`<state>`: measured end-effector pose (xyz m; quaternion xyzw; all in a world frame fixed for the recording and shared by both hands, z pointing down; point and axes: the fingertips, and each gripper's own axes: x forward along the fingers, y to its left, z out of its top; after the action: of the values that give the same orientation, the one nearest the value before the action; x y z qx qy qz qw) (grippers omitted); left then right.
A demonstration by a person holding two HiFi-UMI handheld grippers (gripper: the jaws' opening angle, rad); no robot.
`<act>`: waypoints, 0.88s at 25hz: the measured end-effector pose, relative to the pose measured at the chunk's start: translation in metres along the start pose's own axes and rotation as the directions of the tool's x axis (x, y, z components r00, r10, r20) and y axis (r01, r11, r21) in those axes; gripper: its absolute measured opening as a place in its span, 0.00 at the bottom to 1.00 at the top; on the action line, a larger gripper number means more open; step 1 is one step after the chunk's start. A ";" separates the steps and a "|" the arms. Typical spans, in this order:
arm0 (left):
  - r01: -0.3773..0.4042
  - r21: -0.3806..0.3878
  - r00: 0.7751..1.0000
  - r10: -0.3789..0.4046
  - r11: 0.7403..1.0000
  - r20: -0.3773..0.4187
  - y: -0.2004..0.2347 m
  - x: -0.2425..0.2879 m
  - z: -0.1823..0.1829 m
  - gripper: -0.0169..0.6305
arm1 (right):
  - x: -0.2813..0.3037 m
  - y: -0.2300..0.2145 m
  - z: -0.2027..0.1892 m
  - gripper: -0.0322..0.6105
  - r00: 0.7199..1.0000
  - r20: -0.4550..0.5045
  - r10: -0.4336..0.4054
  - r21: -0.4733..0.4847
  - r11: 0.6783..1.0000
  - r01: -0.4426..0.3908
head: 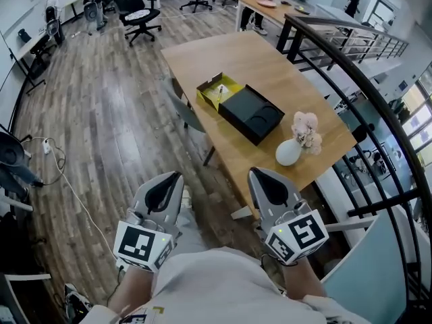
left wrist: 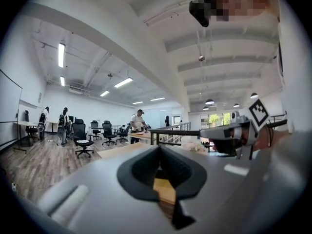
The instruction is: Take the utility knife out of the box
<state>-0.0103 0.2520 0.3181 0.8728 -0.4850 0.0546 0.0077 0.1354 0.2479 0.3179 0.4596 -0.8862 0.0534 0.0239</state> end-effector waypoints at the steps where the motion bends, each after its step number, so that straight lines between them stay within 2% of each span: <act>1: -0.001 0.005 1.000 0.001 1.000 -0.003 0.010 0.007 0.000 0.03 | 0.013 -0.001 -0.001 0.05 1.000 -0.010 -0.001 -0.007 1.000 0.000; 4: 0.000 0.019 1.000 0.001 1.000 -0.019 0.041 0.031 -0.003 0.03 | 0.051 -0.007 -0.002 0.05 0.999 -0.037 0.000 -0.012 1.000 -0.001; 10: 0.028 0.001 0.998 -0.028 1.000 -0.055 0.108 0.094 -0.011 0.03 | 0.131 -0.036 0.007 0.05 0.997 -0.064 -0.035 -0.003 0.999 0.034; 15: 0.082 0.004 0.995 -0.082 0.997 -0.060 0.161 0.145 0.004 0.03 | 0.197 -0.061 0.023 0.05 0.992 -0.085 -0.088 0.009 0.996 0.089; 22: 0.151 0.006 0.987 -0.150 0.989 -0.055 0.233 0.215 0.030 0.03 | 0.281 -0.100 0.055 0.05 0.979 -0.107 -0.175 -0.022 0.985 0.173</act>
<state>-0.0925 -0.0550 0.3015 0.9052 -0.4169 0.0803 0.0204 0.0550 -0.0441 0.2966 0.5317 -0.8403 0.0703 0.0795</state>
